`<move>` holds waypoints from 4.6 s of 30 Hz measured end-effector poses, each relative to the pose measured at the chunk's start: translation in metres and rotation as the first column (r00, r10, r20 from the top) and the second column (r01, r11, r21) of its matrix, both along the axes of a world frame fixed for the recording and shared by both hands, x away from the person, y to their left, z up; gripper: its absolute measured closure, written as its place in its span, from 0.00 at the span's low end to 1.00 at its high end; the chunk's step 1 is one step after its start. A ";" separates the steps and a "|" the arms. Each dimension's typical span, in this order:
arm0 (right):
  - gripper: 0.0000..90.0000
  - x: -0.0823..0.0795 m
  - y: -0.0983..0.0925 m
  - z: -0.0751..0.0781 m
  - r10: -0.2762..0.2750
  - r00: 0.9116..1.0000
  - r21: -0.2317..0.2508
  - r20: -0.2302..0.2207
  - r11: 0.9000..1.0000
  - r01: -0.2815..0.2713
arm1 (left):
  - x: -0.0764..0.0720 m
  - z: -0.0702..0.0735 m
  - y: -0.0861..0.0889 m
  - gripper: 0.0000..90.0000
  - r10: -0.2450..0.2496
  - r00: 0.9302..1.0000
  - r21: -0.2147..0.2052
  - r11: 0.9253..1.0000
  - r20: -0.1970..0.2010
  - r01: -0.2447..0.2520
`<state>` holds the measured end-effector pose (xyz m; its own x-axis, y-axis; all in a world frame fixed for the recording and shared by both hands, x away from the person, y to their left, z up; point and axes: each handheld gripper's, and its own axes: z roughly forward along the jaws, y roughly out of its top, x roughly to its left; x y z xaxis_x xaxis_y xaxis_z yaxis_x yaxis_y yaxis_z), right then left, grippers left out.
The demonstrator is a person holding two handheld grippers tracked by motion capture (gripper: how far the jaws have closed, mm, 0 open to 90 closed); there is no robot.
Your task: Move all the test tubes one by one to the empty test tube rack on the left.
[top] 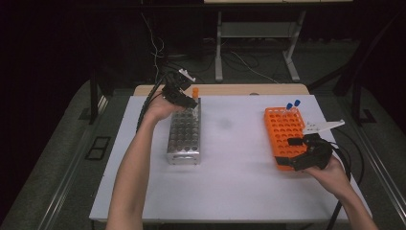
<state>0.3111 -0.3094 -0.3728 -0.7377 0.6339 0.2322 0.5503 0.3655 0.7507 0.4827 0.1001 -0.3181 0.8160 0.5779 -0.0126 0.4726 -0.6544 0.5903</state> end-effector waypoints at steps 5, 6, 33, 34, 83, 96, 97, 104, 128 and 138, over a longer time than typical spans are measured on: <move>0.00 0.006 -0.004 -0.002 -0.013 1.000 -0.001 -0.009 1.000 0.013 | 0.000 -0.005 -0.001 0.82 0.009 1.000 -0.011 1.000 0.007 -0.009; 0.00 0.007 -0.005 -0.002 -0.017 1.000 -0.002 -0.012 1.000 0.017 | 0.000 -0.005 -0.001 0.82 0.011 1.000 -0.010 1.000 0.005 -0.011; 0.00 0.041 -0.014 0.011 -0.050 0.999 -0.037 -0.019 0.998 0.050 | -0.028 0.016 0.005 0.36 0.031 0.999 -0.062 0.998 -0.019 -0.033; 0.00 0.042 -0.014 0.011 -0.053 0.998 -0.039 -0.021 0.998 0.052 | -0.030 0.017 0.007 0.34 0.032 0.999 -0.073 0.997 -0.020 -0.034; 0.21 0.123 -0.025 -0.015 -0.204 0.977 -0.136 -0.062 0.971 0.194 | -0.153 0.009 0.029 0.00 0.006 0.996 -0.254 0.967 0.086 0.016; 0.64 0.133 -0.020 -0.025 -0.272 0.962 -0.189 -0.012 0.945 0.265 | -0.155 0.003 0.032 0.00 0.010 0.996 -0.261 0.965 0.086 0.013; 0.67 0.133 -0.019 -0.026 -0.279 0.960 -0.188 -0.009 0.944 0.272 | -0.155 0.003 0.033 0.00 0.012 0.996 -0.263 0.965 0.083 0.010; 0.78 0.137 -0.014 -0.029 -0.285 0.958 -0.190 0.008 0.941 0.282 | -0.156 0.000 0.033 0.00 0.006 0.997 -0.255 0.967 0.078 0.014; 0.84 0.128 -0.011 -0.002 -0.287 0.954 -0.196 0.087 0.934 0.299 | -0.154 0.000 0.027 0.00 -0.018 0.998 -0.244 0.969 0.066 0.033; 0.84 0.105 -0.003 0.022 -0.202 0.977 -0.185 0.071 0.960 0.212 | -0.154 0.005 0.019 0.00 -0.042 0.997 -0.227 0.972 0.070 0.057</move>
<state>0.4165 -0.3120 -0.3510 -0.5936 0.8027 0.0580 0.5919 0.3866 0.7072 0.3292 0.1189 -0.3132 0.8471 0.5243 -0.0861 0.3987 -0.5202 0.7553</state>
